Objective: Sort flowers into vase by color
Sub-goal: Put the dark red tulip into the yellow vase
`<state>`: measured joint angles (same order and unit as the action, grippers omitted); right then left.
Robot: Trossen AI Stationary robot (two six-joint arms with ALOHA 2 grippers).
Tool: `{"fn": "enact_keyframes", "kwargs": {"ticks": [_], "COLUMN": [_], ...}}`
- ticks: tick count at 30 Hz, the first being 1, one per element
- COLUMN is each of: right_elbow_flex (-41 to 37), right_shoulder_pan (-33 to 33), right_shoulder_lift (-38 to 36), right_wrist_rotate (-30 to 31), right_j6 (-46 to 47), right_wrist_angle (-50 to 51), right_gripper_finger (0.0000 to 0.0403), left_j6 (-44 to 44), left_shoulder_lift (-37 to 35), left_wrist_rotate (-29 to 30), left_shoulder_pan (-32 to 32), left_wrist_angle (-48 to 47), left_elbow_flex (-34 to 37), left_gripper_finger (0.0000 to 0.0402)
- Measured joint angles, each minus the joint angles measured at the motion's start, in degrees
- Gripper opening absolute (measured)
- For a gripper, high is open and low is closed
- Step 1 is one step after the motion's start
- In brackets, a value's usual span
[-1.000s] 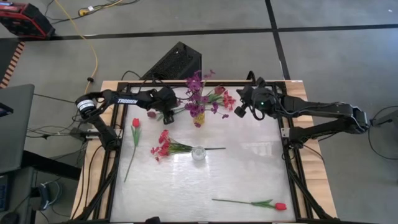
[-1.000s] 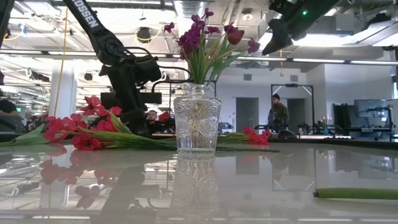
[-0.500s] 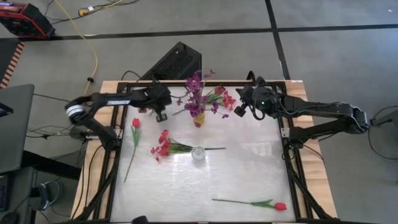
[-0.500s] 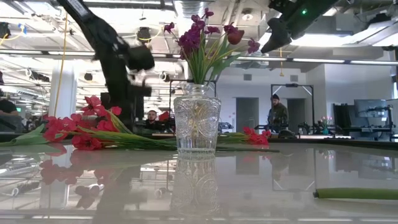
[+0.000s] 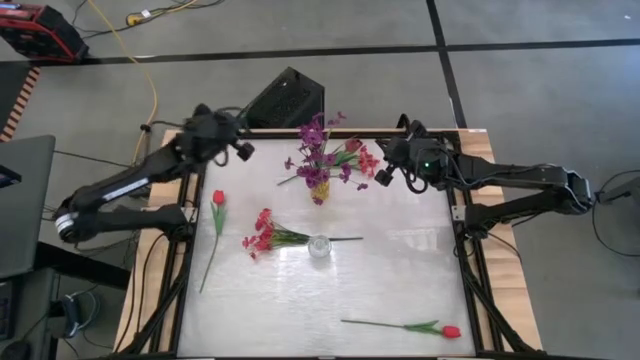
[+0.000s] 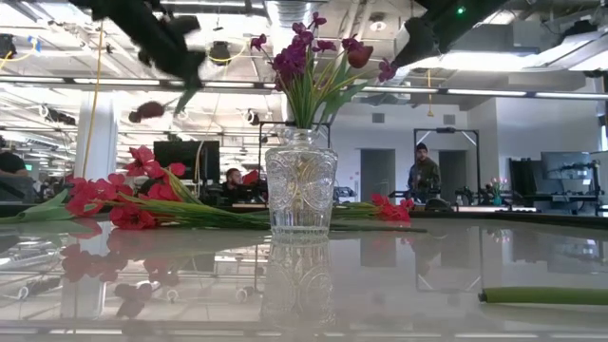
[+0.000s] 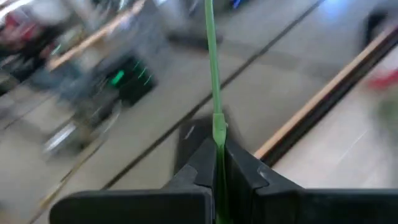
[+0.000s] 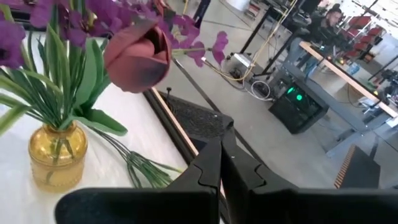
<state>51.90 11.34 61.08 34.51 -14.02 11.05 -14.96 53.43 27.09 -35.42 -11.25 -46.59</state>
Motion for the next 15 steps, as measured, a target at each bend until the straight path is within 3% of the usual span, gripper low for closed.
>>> {"fn": "enact_keyframes", "kwargs": {"ticks": [4, 8, 12, 15], "right_elbow_flex": [0.0, 0.0, 0.0, 0.0], "right_shoulder_pan": [-2.4, -6.5, -12.3, -17.7], "right_shoulder_lift": [0.0, 0.0, 0.0, 0.0], "right_wrist_rotate": [-0.1, -0.1, 0.3, 0.3], "right_j6": [0.0, -1.7, -6.4, -10.4], "right_wrist_angle": [-0.3, -0.4, -0.9, -3.1], "right_gripper_finger": [0.0036, 0.0036, 0.0036, 0.0036], "left_j6": [-0.6, 6.0, 14.8, 17.5], "left_shoulder_lift": [-5.9, -8.7, -8.6, -7.2], "left_wrist_rotate": [-21.7, -42.1, -58.5, -66.3], "left_shoulder_pan": [0.7, 2.2, 4.9, 8.9], "left_wrist_angle": [3.9, 7.1, 7.5, 7.6], "left_elbow_flex": [0.0, 0.0, -0.1, -0.1], "left_gripper_finger": [0.0002, 0.0002, 0.0002, 0.0002]}}
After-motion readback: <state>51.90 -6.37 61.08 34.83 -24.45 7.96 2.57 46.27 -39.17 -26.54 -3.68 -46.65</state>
